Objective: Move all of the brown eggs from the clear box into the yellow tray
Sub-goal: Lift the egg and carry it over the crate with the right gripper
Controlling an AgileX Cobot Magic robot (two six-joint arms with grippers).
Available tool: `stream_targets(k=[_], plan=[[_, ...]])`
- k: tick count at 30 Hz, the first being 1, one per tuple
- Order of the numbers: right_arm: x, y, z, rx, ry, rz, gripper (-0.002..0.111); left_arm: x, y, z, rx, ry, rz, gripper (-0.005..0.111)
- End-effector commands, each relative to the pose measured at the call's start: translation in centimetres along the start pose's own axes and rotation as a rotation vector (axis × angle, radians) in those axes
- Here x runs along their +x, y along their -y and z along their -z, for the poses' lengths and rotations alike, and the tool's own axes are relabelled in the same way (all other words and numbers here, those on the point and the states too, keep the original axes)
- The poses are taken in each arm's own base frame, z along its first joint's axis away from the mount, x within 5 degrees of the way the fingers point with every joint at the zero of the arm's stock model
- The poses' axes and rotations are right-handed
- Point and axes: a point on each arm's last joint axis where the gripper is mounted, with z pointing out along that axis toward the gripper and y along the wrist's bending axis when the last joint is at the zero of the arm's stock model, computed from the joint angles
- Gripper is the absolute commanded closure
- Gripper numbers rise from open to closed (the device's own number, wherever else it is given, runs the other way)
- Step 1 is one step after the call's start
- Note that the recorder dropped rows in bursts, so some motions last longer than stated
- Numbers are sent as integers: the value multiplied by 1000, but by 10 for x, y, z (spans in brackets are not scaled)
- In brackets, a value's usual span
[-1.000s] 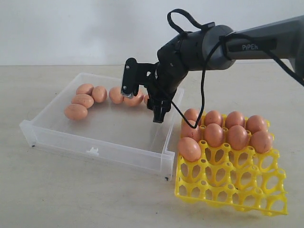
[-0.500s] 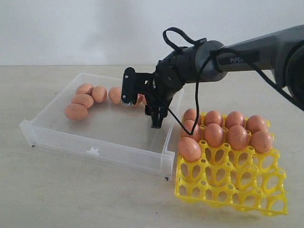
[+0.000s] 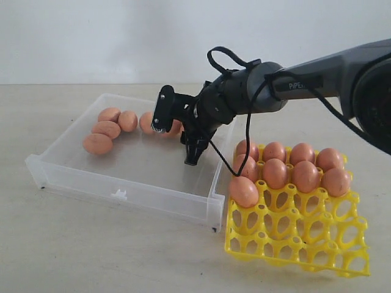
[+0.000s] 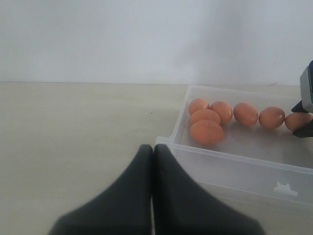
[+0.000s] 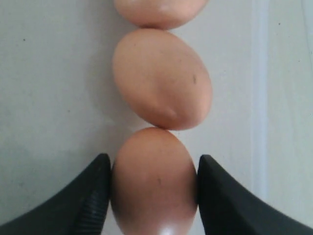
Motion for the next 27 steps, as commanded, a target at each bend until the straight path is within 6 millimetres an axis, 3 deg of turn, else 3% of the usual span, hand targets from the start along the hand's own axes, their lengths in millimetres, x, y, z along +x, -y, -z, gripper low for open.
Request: stream_targets(k=[1, 4, 8, 19, 23, 27], plan=[[10, -9, -9, -46, -59, -80, 108, -1, 0, 0, 6, 5, 4, 111], [8, -9, -1, -69, -78, -172, 108, -1, 0, 0, 6, 5, 4, 111], [0, -3, 26, -135, -93, -322, 108, -1, 0, 0, 6, 5, 4, 111], [-41, 32, 156, -235, 134, -640, 108, -1, 0, 0, 6, 5, 4, 111], [-26, 15, 183, -255, 172, -697, 108, -1, 0, 0, 6, 5, 4, 111], [18, -21, 202, -80, 318, -823, 108, -1, 0, 0, 6, 5, 4, 111]])
